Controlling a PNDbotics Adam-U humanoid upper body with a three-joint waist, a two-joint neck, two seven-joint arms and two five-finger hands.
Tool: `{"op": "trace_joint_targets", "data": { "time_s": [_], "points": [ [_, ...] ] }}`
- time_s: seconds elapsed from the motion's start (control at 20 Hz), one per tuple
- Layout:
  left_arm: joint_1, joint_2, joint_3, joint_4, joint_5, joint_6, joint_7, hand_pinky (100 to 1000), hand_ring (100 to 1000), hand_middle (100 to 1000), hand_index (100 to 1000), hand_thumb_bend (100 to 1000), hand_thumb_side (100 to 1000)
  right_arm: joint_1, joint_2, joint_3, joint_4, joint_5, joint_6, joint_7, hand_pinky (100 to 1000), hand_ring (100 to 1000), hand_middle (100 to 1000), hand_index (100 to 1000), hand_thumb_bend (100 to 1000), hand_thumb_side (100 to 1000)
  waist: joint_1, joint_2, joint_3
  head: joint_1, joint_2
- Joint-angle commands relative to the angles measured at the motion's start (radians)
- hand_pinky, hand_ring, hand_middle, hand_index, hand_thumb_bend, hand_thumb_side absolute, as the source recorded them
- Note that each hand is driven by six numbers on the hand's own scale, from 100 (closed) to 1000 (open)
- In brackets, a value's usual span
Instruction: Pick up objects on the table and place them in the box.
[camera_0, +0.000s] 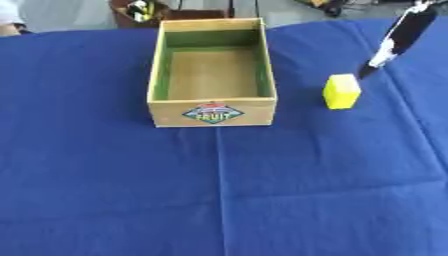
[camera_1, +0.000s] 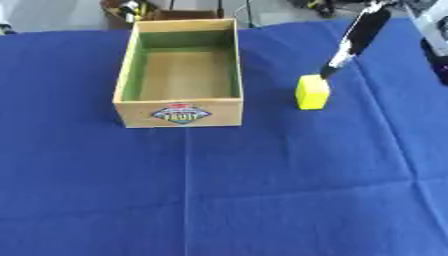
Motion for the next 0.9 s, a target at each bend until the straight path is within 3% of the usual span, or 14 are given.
{"op": "trace_joint_targets", "data": {
  "time_s": [0.05,0.4,0.5,0.6,0.65,0.7,0.9],
  "points": [
    [-0.012,0.006,0.000,-0.018,0.000,-0.002,-0.002,416,631,573,692,155,1000,-0.011,-0.025,-0.010,-0.005,0.028,-0.005,0.058,883,909,838,980,818,402,-0.003,-0.016,-0.001,0.003,0.000],
    [-0.013,0.004,0.001,-0.018,-0.002,0.000,-0.005,416,632,573,690,155,1000,0.006,-0.022,-0.007,-0.037,0.019,0.043,0.165,859,892,786,945,802,394,-0.004,-0.018,-0.003,0.003,0.007],
    [-0.013,0.004,0.001,-0.018,-0.002,0.001,-0.005,416,632,573,690,154,1000,0.011,-0.019,-0.007,-0.049,0.018,0.062,0.189,848,877,730,925,795,400,-0.004,-0.018,-0.004,0.003,0.009],
    [-0.013,0.002,0.001,-0.018,-0.002,0.001,-0.006,416,632,573,689,155,1000,0.016,-0.014,-0.006,-0.061,0.023,0.082,0.197,842,871,713,920,793,409,-0.004,-0.017,-0.005,0.002,0.011],
    [-0.013,0.002,0.000,-0.018,-0.002,0.002,-0.006,416,632,573,689,155,1000,0.018,-0.013,-0.004,-0.064,0.027,0.091,0.196,839,869,708,917,839,356,-0.004,-0.017,-0.005,0.001,0.012],
    [-0.014,0.001,0.000,-0.018,-0.002,0.002,-0.006,416,632,572,689,154,1000,0.021,-0.010,-0.002,-0.065,0.033,0.101,0.195,839,868,713,918,789,419,-0.004,-0.017,-0.005,0.000,0.012],
    [-0.015,-0.001,0.000,-0.018,-0.002,0.002,-0.007,416,632,572,689,155,1000,0.031,0.005,0.007,-0.049,0.068,0.117,0.184,838,867,715,915,779,415,-0.004,-0.016,-0.003,-0.003,0.014]
  ]
}}
